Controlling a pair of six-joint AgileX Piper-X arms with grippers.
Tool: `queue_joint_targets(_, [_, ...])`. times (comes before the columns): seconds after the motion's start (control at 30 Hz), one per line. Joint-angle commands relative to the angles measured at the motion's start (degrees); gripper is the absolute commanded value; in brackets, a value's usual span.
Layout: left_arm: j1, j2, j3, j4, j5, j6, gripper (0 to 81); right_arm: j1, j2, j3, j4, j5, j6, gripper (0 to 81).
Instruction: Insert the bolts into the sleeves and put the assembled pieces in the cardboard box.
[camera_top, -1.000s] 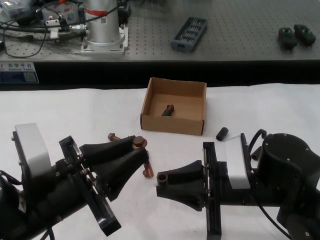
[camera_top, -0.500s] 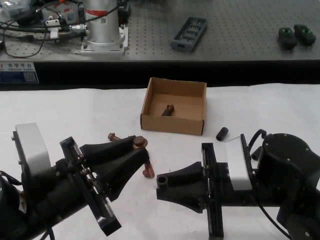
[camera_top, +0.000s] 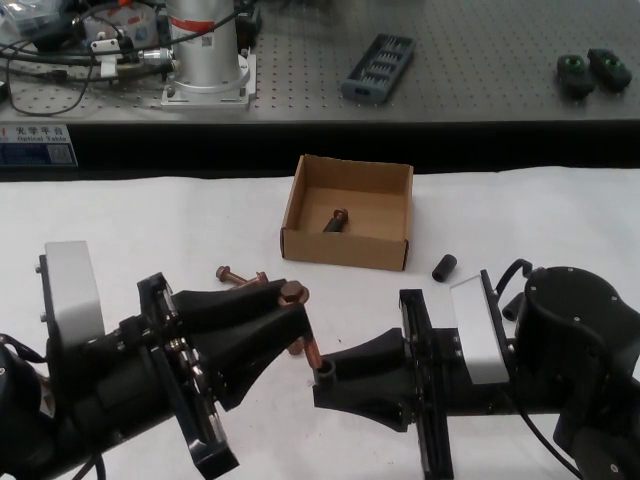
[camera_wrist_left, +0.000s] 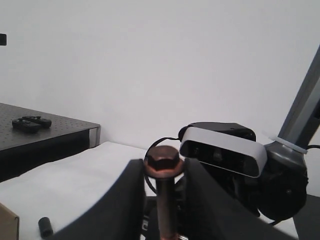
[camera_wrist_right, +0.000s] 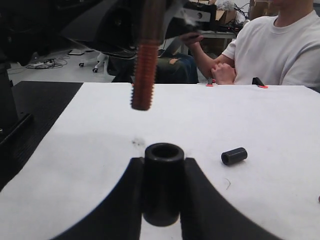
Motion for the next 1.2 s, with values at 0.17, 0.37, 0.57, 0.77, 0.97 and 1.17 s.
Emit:
queue_joint_targets(0.17, [-0.08,0.08,-1.44,2.1,1.92,-0.9,0.6,-0.26,-0.4,-0.22,-0.58,-2.23,0.26,7.2])
queue_joint_targets(0.37, [-0.08,0.08,-2.04,3.51,3.05,-0.35,0.6,-0.26,-0.4,-0.22,-0.58,-2.23,0.26,7.2])
queue_joint_targets(0.57, [-0.08,0.08,-2.04,7.27,3.05,1.5,0.6,-0.26,-0.4,-0.22,-0.58,-2.23,0.26,7.2])
queue_joint_targets(0.77, [-0.08,0.08,-2.04,9.82,3.05,3.49,0.6,-0.26,-0.4,-0.22,-0.58,-3.23,0.26,7.2])
queue_joint_targets(0.97, [-0.08,0.08,-2.1,11.43,3.05,4.4,0.6,-0.26,-0.4,-0.22,-0.58,-3.24,0.26,7.2])
queue_joint_targets(1.17, [-0.08,0.08,-2.1,11.12,3.05,4.39,0.6,-0.26,-0.4,-0.22,-0.58,-3.51,0.26,7.2])
